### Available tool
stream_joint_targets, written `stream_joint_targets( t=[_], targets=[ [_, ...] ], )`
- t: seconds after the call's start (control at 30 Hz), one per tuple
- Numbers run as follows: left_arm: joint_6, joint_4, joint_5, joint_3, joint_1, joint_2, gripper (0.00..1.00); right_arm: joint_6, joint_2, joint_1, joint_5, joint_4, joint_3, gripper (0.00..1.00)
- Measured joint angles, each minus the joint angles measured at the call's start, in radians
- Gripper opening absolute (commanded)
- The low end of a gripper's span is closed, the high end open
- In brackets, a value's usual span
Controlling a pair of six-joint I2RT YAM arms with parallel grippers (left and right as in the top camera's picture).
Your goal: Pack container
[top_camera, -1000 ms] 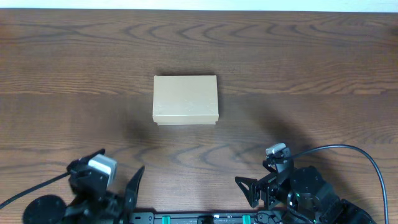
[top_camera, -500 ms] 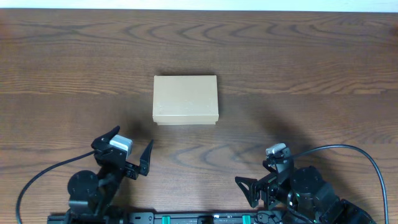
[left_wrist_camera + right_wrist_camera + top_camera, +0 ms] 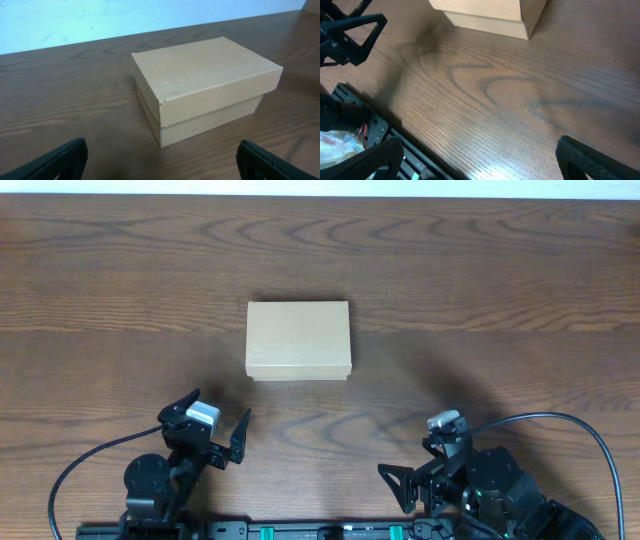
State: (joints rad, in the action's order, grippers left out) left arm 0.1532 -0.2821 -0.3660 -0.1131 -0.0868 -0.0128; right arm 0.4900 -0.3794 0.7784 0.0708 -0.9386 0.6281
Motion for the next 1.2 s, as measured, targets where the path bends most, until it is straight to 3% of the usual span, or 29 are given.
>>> stream_joint_targets(
  t=[0.63,0.83,1.03,1.2],
  targets=[
    [0.0,0.001,0.0,0.0,0.0,0.0,0.95,-0.013,0.0,0.0,-0.008,-0.007,0.0,0.99],
    [0.0,0.002,0.0,0.0,0.0,0.0,0.95,-0.146,0.019,0.0,-0.162,0.029,-0.027,0.99],
    [0.0,0.002,0.0,0.0,0.0,0.0,0.95,-0.396,0.181,-0.001,-0.272,0.232,-0.259,0.99],
    [0.0,0.002,0.0,0.0,0.0,0.0,0.95,-0.488,0.312,-0.001,-0.298,0.312,-0.407,0.99]
  ],
)
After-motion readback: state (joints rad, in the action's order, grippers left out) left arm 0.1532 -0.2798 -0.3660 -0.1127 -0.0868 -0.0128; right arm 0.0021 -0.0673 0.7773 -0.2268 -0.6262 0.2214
